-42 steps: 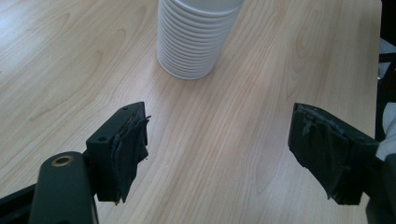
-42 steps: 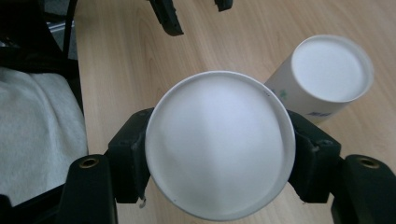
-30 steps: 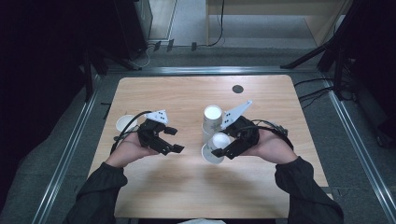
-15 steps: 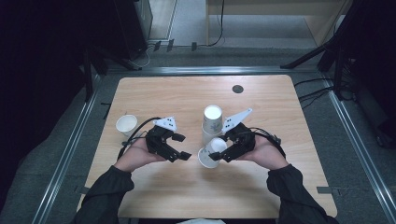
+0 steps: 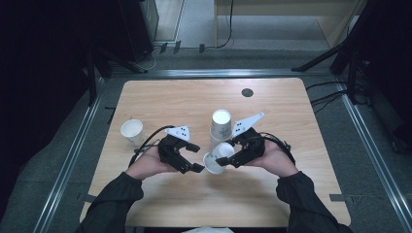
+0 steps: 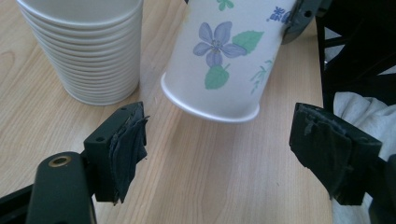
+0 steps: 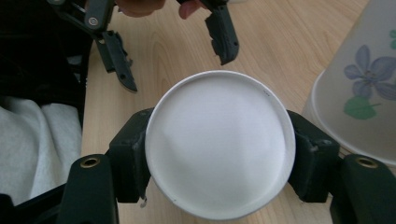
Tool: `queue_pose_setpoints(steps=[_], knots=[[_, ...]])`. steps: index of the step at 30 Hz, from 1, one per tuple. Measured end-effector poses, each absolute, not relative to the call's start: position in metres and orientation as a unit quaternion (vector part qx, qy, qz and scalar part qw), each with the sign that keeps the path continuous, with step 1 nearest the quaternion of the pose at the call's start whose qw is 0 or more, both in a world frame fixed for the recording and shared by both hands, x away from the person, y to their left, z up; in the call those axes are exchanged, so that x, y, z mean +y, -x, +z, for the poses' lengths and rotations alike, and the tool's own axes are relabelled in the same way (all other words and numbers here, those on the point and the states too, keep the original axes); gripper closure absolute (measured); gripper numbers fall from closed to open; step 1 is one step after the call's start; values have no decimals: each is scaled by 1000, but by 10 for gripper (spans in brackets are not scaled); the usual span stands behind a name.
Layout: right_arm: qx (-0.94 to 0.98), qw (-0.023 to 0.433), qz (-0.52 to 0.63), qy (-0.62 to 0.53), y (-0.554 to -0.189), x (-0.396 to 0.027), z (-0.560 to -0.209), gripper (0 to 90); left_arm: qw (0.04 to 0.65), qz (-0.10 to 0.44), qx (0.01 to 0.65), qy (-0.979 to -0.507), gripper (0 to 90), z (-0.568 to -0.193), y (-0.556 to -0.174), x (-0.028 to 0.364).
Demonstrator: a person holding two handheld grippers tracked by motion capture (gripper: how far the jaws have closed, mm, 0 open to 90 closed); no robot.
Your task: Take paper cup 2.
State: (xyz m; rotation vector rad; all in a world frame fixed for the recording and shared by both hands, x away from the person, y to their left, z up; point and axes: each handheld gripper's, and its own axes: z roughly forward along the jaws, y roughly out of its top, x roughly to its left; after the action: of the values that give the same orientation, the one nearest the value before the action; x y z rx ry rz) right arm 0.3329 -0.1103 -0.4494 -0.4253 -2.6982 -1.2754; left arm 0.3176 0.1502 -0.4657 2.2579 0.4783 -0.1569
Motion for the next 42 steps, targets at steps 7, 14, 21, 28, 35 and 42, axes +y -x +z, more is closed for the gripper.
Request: queue_pose_setpoints(steps=[7,14,21,28,35,42], knots=[[-896,65,-417,138,-331,-108,-452,340,401,-66,174,-897,178,-469,-315,144],[-894,70,-424,126,-326,-103,-451,341,405,-67,163,-897,178,-471,-313,135],[-886,81,-440,122,-326,-101,-448,342,415,-77,154,-893,178,-475,-314,132],[-883,91,-445,116,-324,-97,-449,345,414,-87,149,-894,178,-478,-313,126],[-876,101,-456,119,-323,-98,-447,346,415,-68,137,-897,221,-477,-309,125],[-881,93,-449,112,-319,-94,-445,345,407,-81,134,-900,266,-476,-309,128]])
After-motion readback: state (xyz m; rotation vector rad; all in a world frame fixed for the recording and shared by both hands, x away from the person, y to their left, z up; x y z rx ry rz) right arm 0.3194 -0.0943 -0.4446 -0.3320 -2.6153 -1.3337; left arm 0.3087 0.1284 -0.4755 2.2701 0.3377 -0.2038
